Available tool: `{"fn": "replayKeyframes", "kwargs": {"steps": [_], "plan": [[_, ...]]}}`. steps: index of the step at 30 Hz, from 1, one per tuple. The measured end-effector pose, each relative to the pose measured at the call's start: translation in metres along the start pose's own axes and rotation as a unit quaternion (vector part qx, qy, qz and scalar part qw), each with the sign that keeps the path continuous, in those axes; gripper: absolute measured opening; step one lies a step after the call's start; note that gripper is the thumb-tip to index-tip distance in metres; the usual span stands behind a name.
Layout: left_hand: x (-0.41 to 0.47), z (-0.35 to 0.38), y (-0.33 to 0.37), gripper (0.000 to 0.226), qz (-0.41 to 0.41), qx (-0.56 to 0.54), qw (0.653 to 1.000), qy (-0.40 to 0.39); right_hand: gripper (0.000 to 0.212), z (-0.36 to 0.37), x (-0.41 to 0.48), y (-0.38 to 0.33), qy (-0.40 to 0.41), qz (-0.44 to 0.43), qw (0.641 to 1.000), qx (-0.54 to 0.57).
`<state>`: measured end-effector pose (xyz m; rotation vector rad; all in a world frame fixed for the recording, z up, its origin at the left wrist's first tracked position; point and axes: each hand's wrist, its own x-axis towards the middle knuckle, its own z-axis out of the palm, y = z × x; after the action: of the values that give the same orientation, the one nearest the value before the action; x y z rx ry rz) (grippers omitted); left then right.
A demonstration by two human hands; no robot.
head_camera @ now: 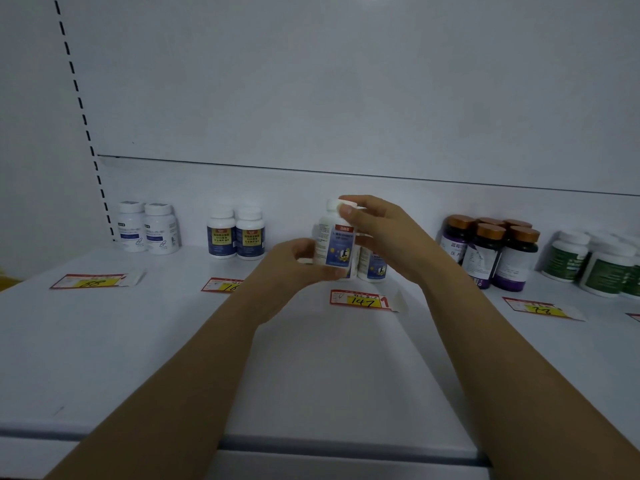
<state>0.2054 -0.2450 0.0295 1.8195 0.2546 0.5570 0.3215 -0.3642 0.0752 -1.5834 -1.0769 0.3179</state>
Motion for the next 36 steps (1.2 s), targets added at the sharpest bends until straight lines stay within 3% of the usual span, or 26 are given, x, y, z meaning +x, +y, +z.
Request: {"fn": "replayKeyframes", "kwargs": {"steps": [5, 9, 16, 19, 25, 29, 36], "plan": [[0.004, -0.006, -0.003, 0.060, 0.062, -0.036, 0.993, 0.091, 0.041, 0.005, -0.005, -0.009, -0.030, -0.086, 0.996, -0.016], [0.008, -0.007, -0.004, 0.060, 0.132, 0.015, 0.978, 0.158, 0.047, 0.015, -0.005, -0.011, -0.051, -0.137, 0.988, -0.047], [0.008, -0.009, -0.004, 0.058, 0.176, 0.045, 0.968, 0.175, 0.051, 0.018, -0.003, -0.010, -0.066, -0.169, 0.980, -0.076], [0.005, -0.006, 0.001, 0.056, 0.118, 0.012, 0.984, 0.137, 0.046, 0.012, -0.004, -0.012, -0.049, -0.142, 0.986, -0.069], [-0.002, -0.003, 0.013, 0.044, -0.006, -0.104, 0.994, -0.040, 0.028, -0.001, -0.009, -0.011, -0.020, -0.048, 0.997, -0.064], [-0.004, -0.002, 0.020, 0.051, -0.113, -0.206, 0.969, -0.075, 0.049, 0.003, -0.006, -0.009, -0.018, 0.069, 0.997, -0.012], [-0.007, -0.006, 0.019, 0.064, -0.187, -0.229, 0.949, -0.107, 0.038, 0.007, -0.007, -0.008, -0.033, 0.167, 0.984, 0.056]]}}
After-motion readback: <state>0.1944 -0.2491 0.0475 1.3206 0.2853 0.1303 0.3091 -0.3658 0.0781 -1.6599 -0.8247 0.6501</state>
